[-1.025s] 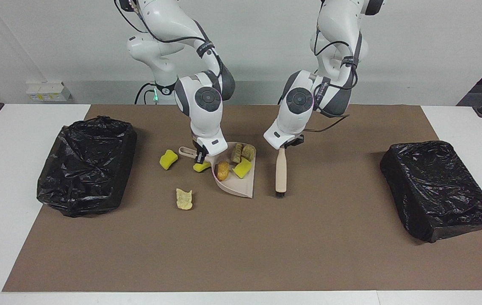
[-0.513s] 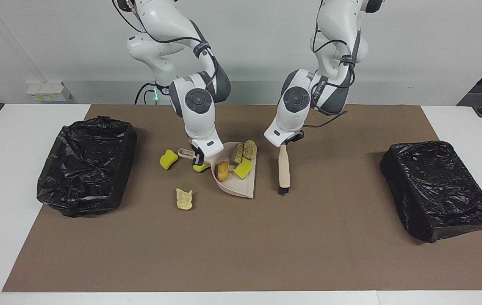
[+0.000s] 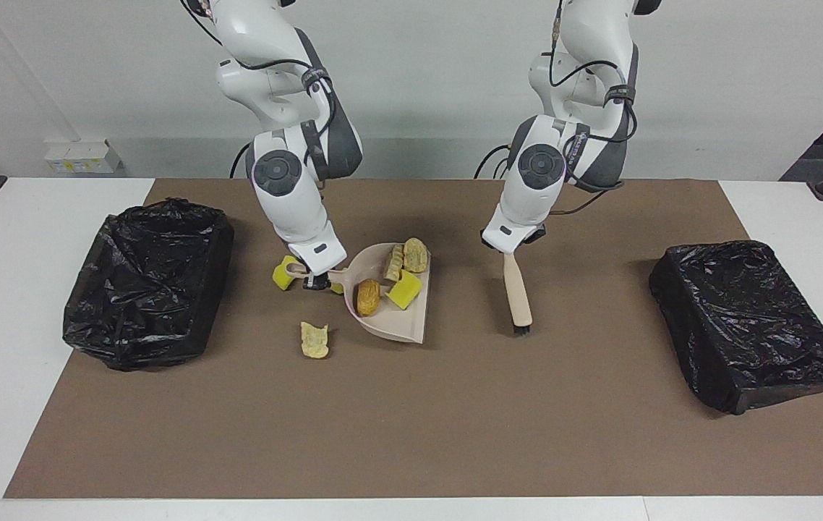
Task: Sweep and dump trash in bin
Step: 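Carry the loaded dustpan to the black bag with the right gripper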
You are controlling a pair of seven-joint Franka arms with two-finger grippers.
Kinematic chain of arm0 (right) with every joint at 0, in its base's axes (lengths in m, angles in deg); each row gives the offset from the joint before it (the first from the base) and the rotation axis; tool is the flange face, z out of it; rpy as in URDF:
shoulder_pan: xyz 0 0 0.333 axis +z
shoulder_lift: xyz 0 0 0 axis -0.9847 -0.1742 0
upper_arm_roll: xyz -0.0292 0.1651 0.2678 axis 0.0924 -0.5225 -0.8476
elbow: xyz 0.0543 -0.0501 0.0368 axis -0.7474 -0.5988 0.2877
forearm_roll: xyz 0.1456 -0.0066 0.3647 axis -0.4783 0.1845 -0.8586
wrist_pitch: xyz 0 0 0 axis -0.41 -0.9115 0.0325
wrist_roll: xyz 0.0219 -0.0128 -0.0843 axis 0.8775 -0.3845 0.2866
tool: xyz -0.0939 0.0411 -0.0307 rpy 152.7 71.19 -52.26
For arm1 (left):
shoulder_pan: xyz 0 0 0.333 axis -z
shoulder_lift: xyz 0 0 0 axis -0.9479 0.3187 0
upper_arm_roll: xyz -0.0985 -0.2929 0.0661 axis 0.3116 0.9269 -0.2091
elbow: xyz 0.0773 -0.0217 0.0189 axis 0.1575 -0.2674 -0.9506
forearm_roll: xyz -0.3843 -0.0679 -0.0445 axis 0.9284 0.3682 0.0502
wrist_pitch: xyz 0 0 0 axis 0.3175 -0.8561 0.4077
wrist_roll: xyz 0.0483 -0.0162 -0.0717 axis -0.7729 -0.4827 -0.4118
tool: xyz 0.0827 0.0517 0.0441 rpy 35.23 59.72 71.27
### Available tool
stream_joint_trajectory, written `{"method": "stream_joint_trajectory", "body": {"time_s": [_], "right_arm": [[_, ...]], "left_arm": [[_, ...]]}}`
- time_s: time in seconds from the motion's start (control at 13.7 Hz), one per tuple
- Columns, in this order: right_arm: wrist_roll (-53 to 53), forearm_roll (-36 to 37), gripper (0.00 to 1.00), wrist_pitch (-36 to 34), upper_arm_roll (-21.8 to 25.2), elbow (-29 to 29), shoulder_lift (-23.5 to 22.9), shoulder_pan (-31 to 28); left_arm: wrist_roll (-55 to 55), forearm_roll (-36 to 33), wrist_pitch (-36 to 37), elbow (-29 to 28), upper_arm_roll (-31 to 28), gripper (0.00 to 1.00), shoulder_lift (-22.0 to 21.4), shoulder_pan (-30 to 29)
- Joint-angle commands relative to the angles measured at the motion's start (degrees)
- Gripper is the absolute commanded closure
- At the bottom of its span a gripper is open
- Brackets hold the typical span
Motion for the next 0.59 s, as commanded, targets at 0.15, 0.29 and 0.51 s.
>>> {"method": "stream_joint_trajectory", "body": {"time_s": [0.15, 0.29, 0.51], "right_arm": [[8.2, -5.9, 1.00, -10.1, -0.1, 6.0, 4.0, -9.0], [14.8, -7.5, 1.00, -14.7, -0.1, 8.2, 4.0, -15.8], [25.3, -6.3, 1.00, -19.8, 0.2, 10.4, 3.5, -25.8]], "left_arm": [[1.3, -1.8, -0.7, -0.5, 0.5, 1.00, -1.0, -0.5], [7.6, -1.3, -1.7, -1.6, 1.0, 1.00, -2.0, 2.9], [11.5, 0.0, -7.7, -7.0, 1.1, 1.00, -5.3, 10.1]]}}
